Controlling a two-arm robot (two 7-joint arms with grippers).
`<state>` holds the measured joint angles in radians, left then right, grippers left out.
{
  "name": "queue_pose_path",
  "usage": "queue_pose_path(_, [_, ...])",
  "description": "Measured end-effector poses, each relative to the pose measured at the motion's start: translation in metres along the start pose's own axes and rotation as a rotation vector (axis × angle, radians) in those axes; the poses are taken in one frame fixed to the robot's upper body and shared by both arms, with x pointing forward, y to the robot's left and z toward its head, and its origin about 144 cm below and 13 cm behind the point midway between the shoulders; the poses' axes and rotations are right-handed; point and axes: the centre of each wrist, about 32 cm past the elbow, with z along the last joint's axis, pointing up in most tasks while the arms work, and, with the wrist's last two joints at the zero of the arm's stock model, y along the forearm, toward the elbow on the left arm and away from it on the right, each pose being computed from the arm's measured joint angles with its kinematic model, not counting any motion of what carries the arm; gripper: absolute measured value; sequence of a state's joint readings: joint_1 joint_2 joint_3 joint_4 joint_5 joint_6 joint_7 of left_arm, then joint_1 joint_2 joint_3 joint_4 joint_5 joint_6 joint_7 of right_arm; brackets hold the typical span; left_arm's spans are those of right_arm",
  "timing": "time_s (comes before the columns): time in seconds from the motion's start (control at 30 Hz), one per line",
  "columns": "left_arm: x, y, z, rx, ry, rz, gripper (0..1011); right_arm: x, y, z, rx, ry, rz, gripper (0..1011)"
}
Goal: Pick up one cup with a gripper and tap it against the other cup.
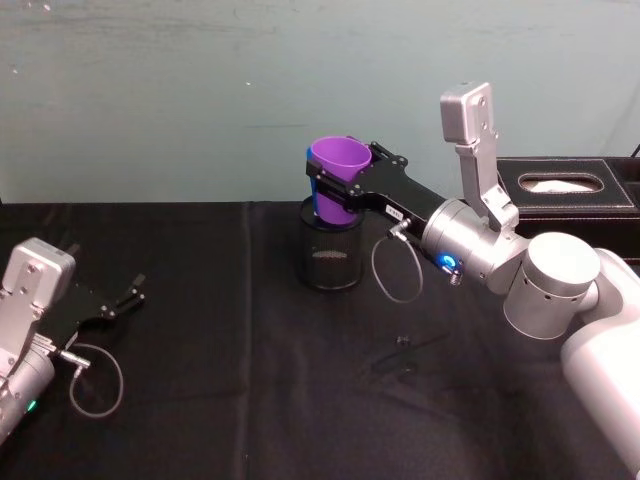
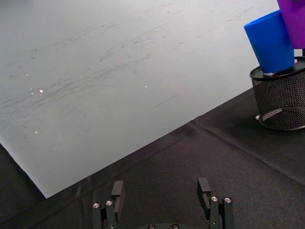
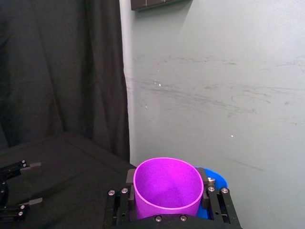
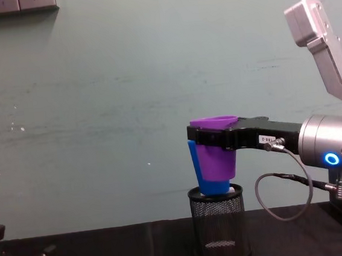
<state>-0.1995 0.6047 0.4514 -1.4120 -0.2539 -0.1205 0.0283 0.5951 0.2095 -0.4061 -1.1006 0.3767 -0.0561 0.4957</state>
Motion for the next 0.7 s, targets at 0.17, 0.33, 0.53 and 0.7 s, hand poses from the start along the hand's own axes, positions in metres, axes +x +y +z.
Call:
queue_pose_path(0.17, [0.000, 0.000, 0.000, 0.000, 0.000, 0.000, 1000, 0.000, 0.000, 0.002, -0.001, 0.003, -0.003, 741])
queue_pose_path(0.33, [0.000, 0.000, 0.000, 0.000, 0.000, 0.000, 1000, 0.001, 0.001, 0.005, -0.004, 0.002, -0.006, 739])
queue_pose_path(0.53, [0.000, 0.000, 0.000, 0.000, 0.000, 0.000, 1000, 0.005, 0.003, 0.008, -0.007, 0.004, -0.009, 741])
queue_pose_path(0.7, [0.000, 0.000, 0.000, 0.000, 0.000, 0.000, 1000, 0.008, 0.005, 0.010, -0.012, 0.011, -0.013, 741])
